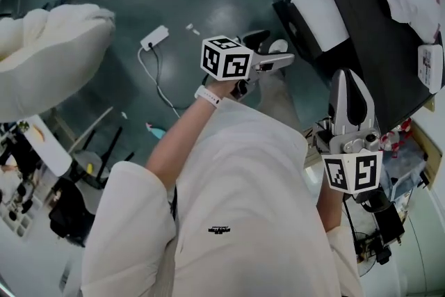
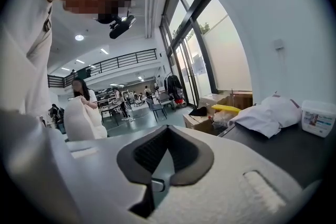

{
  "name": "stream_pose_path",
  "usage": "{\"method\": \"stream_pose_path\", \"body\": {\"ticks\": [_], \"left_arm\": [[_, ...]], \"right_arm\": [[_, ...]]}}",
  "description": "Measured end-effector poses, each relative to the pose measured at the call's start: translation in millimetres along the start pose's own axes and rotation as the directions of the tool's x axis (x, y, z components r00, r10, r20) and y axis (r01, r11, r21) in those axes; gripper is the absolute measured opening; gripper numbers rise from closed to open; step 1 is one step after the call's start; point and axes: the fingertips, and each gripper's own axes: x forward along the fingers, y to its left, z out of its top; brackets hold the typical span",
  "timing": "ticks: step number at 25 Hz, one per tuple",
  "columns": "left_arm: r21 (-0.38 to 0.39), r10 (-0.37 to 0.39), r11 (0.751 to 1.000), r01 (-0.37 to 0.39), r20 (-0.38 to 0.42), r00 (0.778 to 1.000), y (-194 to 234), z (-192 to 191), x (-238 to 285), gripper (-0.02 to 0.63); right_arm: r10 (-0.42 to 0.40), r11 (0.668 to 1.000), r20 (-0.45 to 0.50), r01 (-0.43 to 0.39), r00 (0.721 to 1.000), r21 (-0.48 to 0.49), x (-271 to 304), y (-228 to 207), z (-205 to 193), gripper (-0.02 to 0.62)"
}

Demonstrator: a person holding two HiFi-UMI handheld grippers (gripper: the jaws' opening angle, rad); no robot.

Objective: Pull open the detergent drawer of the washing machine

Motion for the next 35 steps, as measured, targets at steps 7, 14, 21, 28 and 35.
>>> {"method": "stream_pose_path", "body": {"ticks": [7, 14, 21, 28, 35], "left_arm": [[0.196, 0.072, 0.977, -0.087, 0.081, 0.994, -50, 35, -46, 0.395], [0.32, 0.123, 0.928, -0.19, 0.216, 0.969, -92, 72, -92, 0.276], [0.435, 0.159, 0.84, -0.324, 0.374, 0.914, -137, 119, -133, 0.168], [0.48, 0.2, 0.759, -0.439, 0.47, 0.86, -160, 142, -167, 0.066], [0.491, 0.259, 0.69, -0.532, 0.518, 0.815, -172, 145, -191, 0.017]], "right_arm": [[0.025, 0.998, 0.034, -0.023, 0.999, -0.055, -8, 8, 21, 0.003], [-0.006, 0.993, 0.023, 0.009, 1.0, -0.121, -17, 5, 32, 0.003], [-0.065, 0.985, 0.027, 0.068, 0.998, -0.158, -27, -7, 43, 0.003], [-0.1, 0.979, 0.059, 0.109, 0.993, -0.174, -32, -12, 53, 0.003], [-0.091, 0.976, 0.077, 0.104, 0.993, -0.19, -30, -10, 64, 0.003]]}}
